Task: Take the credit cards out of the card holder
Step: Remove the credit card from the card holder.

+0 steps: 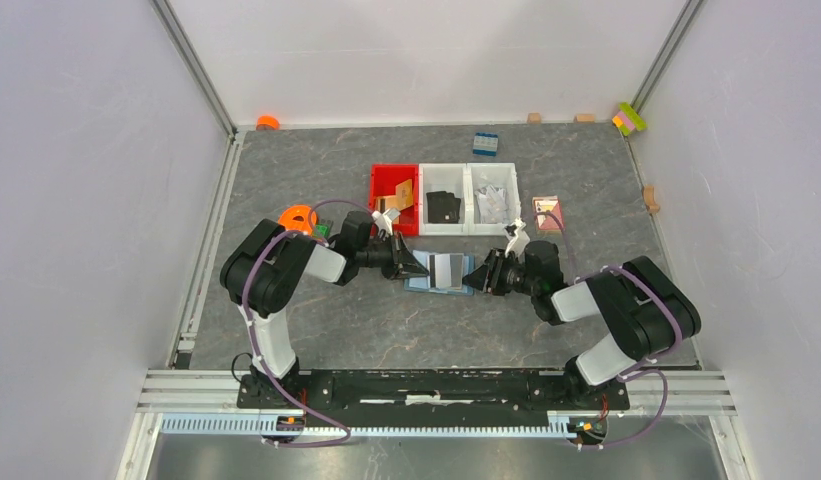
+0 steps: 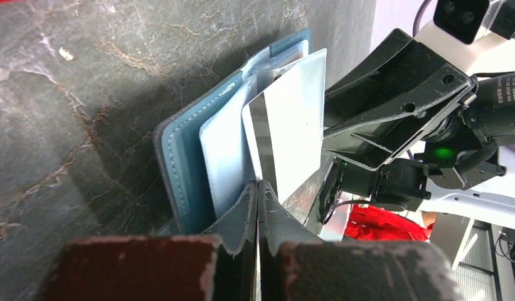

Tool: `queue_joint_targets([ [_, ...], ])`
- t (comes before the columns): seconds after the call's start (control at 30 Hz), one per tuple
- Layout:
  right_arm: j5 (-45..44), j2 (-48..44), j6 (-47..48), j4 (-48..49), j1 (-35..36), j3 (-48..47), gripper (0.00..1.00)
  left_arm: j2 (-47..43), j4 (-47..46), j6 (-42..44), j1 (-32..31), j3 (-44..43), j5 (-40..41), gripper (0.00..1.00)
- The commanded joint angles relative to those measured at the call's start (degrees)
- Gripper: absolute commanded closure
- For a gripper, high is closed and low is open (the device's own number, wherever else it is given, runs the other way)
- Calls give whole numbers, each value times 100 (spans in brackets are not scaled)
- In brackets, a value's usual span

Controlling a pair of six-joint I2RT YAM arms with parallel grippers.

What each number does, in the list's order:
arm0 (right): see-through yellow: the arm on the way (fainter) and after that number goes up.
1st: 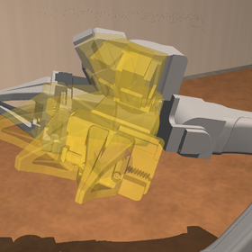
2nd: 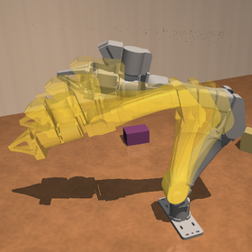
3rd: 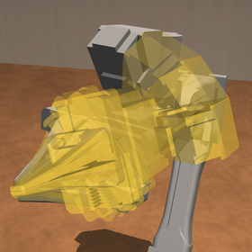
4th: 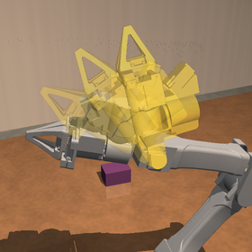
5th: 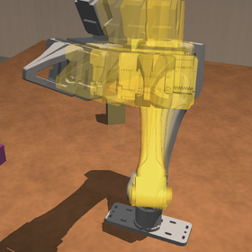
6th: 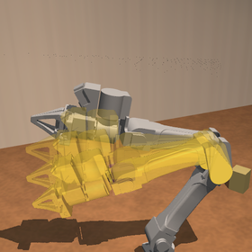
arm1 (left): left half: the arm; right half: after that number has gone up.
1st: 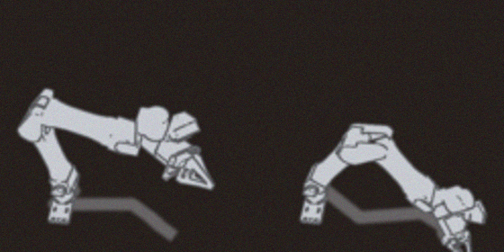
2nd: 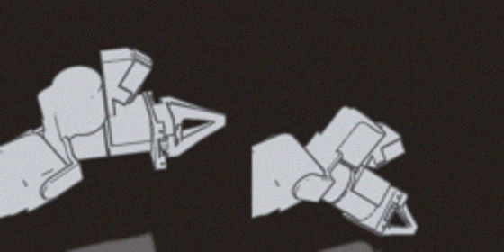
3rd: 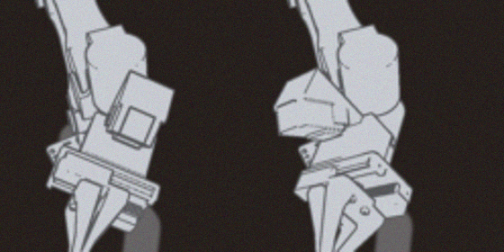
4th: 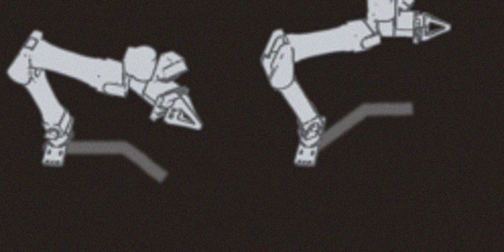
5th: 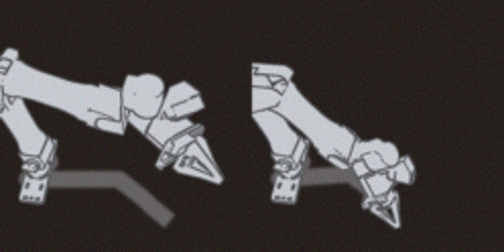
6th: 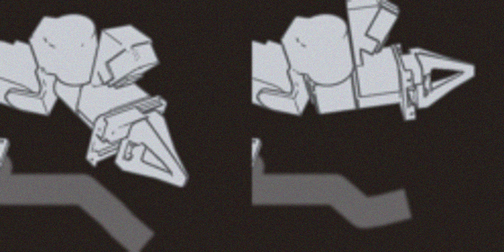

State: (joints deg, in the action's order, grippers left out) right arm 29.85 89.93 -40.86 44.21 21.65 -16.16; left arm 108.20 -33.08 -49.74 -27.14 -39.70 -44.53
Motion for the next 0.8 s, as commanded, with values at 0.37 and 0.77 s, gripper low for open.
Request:
queue_joint_targets([
  [0.37,87,-303,-476,1165,-170,430,58,7,91,34,-3,-187,-37,98],
  [0.77,485,493,-584,1084,47,-27,51,21,25,-2,-4,-180,-67,98],
])
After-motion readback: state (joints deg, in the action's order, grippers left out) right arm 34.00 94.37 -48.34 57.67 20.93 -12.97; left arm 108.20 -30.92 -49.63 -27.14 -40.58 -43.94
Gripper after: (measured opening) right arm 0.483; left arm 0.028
